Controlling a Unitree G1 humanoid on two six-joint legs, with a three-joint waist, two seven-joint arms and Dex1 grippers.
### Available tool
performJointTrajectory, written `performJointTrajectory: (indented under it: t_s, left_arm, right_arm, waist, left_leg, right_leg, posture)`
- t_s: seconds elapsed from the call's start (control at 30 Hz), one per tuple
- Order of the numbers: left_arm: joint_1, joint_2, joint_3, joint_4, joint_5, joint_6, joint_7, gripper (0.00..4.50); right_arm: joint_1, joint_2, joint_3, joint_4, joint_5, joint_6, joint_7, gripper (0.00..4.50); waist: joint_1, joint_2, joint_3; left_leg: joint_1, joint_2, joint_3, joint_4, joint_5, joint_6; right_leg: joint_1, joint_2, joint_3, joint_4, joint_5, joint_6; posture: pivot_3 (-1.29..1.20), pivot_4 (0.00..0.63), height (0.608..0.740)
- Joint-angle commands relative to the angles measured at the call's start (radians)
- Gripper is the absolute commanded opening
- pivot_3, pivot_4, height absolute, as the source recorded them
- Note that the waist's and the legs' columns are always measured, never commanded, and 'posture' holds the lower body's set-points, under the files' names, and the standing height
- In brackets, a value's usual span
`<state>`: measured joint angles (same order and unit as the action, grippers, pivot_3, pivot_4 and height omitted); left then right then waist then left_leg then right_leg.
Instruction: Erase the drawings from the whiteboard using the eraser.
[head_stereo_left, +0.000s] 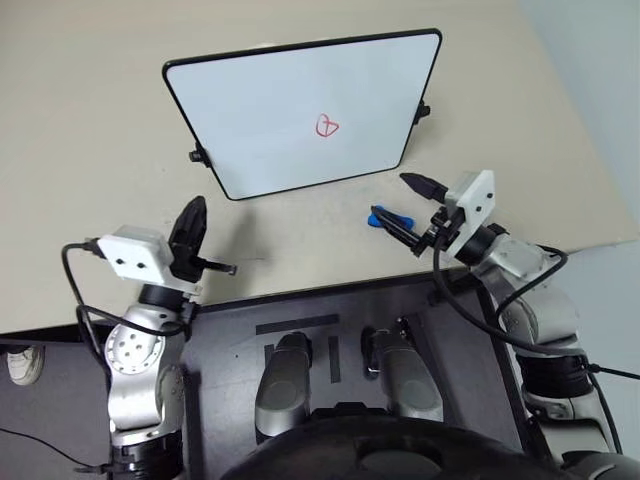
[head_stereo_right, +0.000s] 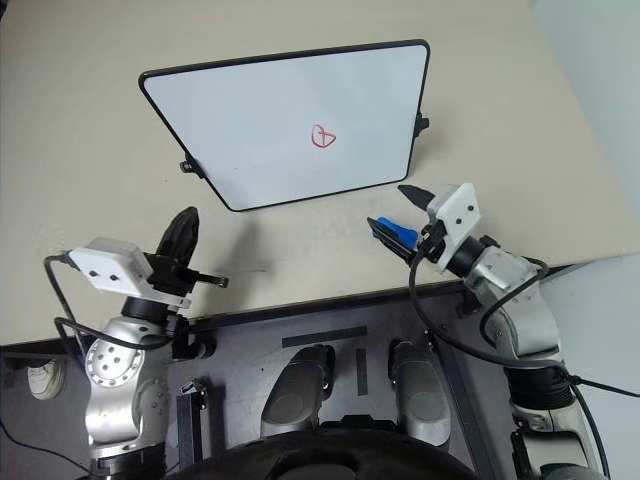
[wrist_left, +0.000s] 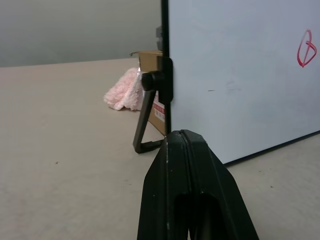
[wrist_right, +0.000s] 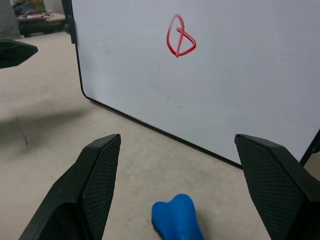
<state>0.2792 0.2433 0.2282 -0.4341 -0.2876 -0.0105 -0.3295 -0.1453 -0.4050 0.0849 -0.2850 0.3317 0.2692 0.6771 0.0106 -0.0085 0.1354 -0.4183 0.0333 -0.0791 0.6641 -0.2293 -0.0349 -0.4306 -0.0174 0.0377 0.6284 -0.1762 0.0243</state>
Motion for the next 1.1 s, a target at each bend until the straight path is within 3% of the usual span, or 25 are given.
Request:
performJointTrajectory:
  t_s: [0.03, 0.33, 0.47, 1.1]
  left_arm:
    - [0.011, -0.002, 0.002, -0.061, 0.003, -0.024, 0.007, 0.00]
    - [0.043, 0.006, -0.033, -0.036, -0.008, -0.026, -0.038, 0.00]
    - [-0.005, 0.012, -0.039, -0.003, -0.012, -0.022, -0.048, 0.00]
    - [-0.023, 0.007, -0.069, 0.001, -0.006, -0.028, -0.045, 0.00]
  right_arm:
    - [-0.054, -0.009, 0.005, -0.012, 0.005, -0.003, 0.026, 3.84]
    - [0.034, -0.144, 0.024, -0.173, 0.062, 0.165, 0.093, 3.84]
    - [0.041, -0.176, 0.047, -0.163, 0.034, 0.214, 0.086, 3.84]
    - [-0.042, -0.130, 0.092, 0.086, -0.060, 0.126, 0.096, 3.84]
  waist:
    - [-0.001, 0.000, 0.000]
    - [0.002, 0.000, 0.000]
    - [0.002, 0.000, 0.000]
    - [0.001, 0.000, 0.000]
  left_leg:
    - [0.000, 0.000, 0.000, 0.000, 0.000, 0.000]
    - [-0.001, 0.000, 0.001, 0.000, -0.002, 0.001]
    - [0.000, 0.000, 0.001, 0.000, -0.001, 0.001]
    - [0.000, 0.000, 0.000, 0.000, 0.000, 0.001]
  right_leg:
    - [-0.001, 0.000, 0.000, 0.000, 0.002, -0.004]
    - [0.001, 0.000, 0.000, 0.000, 0.000, -0.005]
    - [0.001, 0.001, 0.000, 0.000, -0.004, 0.003]
    - [0.001, 0.001, 0.000, 0.001, -0.002, -0.001]
  posture:
    - [0.00, 0.150, 0.740]
    - [0.00, 0.150, 0.740]
    - [0.00, 0.150, 0.740]
    - [0.00, 0.150, 0.740]
